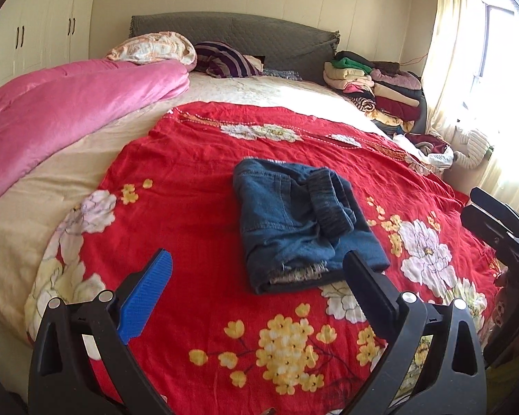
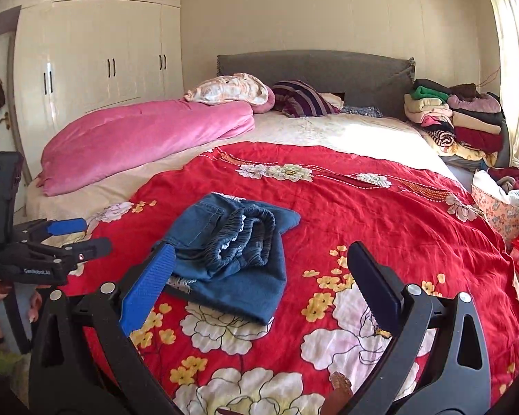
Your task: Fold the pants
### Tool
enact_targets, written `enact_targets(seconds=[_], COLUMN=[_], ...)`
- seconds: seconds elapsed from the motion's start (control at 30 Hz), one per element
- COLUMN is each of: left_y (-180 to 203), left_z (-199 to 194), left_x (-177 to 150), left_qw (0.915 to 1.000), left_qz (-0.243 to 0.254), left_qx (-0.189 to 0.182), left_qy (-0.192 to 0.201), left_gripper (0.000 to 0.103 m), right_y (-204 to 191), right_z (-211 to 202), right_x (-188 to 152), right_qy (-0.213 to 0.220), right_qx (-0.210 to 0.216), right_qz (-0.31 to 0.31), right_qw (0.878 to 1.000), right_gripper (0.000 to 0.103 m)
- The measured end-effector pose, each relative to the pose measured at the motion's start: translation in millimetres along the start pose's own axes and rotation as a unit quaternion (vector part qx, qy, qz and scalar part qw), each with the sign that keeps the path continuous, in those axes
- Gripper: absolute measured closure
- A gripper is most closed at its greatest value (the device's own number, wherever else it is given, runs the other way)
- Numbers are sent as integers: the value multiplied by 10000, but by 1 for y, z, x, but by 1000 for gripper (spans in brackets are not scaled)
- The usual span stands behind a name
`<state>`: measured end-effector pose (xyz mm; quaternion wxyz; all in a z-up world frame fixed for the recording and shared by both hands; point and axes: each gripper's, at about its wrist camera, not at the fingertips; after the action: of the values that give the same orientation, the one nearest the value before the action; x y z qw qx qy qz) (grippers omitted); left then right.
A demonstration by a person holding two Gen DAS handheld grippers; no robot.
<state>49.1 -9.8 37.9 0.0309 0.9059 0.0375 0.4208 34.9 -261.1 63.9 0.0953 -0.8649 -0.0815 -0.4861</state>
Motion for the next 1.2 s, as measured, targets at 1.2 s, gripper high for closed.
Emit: enact_targets(seconds=[1.2], left_y=[0], left_z=[20], left_x=[-56], left_qw=[9984], left_qz=[41], left_qx=[155], left_qy=[-547], left_gripper=[4], right_y=[3], right_z=[32], right_x=[-75], right_qy=[-902], right_qx=[-137], right_qz=[460], right_qw=[9948], right_gripper=[9])
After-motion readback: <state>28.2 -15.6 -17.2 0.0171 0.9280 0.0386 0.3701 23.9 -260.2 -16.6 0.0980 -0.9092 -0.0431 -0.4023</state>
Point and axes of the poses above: each gripper's, at about its wrist camera, not at the fingertips, and z roughly the way its jaws point, y to its right, x to its top, and after that the axes turned 7 degrees about x, right-handed
